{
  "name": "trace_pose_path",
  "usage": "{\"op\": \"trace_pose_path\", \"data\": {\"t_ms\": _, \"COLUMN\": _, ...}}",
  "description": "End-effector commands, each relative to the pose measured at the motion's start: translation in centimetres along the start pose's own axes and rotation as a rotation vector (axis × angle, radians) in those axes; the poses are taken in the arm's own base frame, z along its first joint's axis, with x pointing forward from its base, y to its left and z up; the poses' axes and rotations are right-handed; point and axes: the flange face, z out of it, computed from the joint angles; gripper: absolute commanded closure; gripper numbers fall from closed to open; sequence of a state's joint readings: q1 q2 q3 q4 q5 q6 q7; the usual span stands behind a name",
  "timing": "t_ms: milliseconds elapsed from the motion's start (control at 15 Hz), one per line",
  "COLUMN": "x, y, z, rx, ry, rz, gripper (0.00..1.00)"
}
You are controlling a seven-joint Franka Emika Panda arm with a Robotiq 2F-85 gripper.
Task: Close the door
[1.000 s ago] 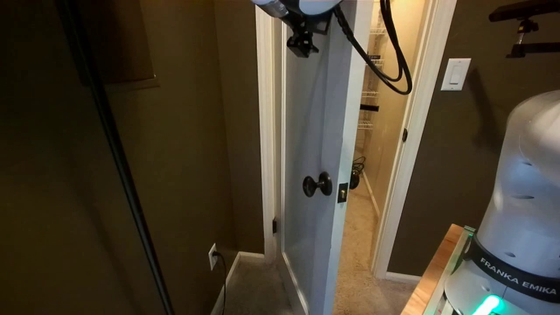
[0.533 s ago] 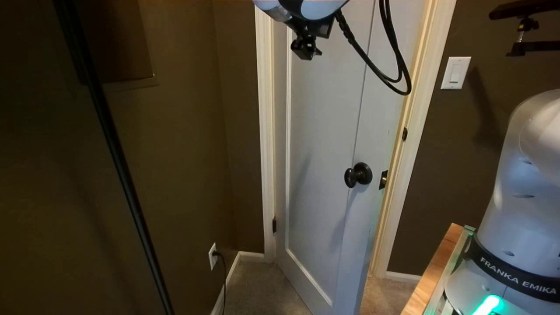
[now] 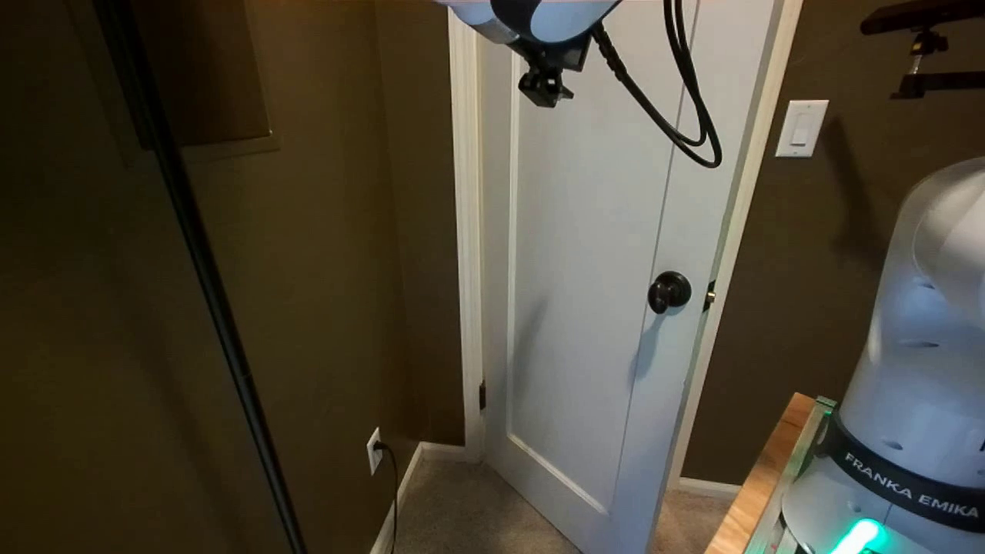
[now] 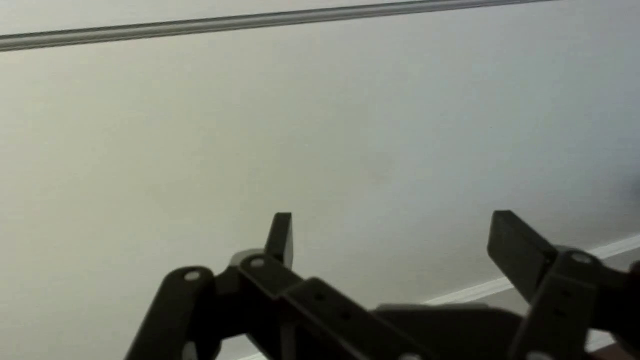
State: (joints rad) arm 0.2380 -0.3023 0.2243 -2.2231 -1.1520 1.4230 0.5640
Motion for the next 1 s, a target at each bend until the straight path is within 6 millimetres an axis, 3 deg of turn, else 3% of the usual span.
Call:
{"op": "trace_pose_path", "data": {"t_ms": 0, "x": 0.7, "y": -0.1, "z": 4.8, "rx": -0.048, "ry": -0.027, "rz": -0.004, "gripper": 0.00}}
{"op": "trace_pose_path", "data": {"t_ms": 267, "x": 1.0, "y": -1.1, "z": 9.7, "rx": -0.151, "ry": -0.006, "rz": -0.030, "gripper": 0.00}}
{"op": "trace_pose_path", "data": {"t_ms": 533, "x": 0.2, "y": -2.7, "z": 12.8, "rx": -0.225, "ry": 0.065, "rz": -0.099, "gripper": 0.00}}
{"op": "trace_pose_path", "data": {"t_ms": 933, "x": -3.1, "y": -4.9, "z": 19.1, "rx": -0.260, "ry": -0.015, "rz": -0.198, "gripper": 0.00}}
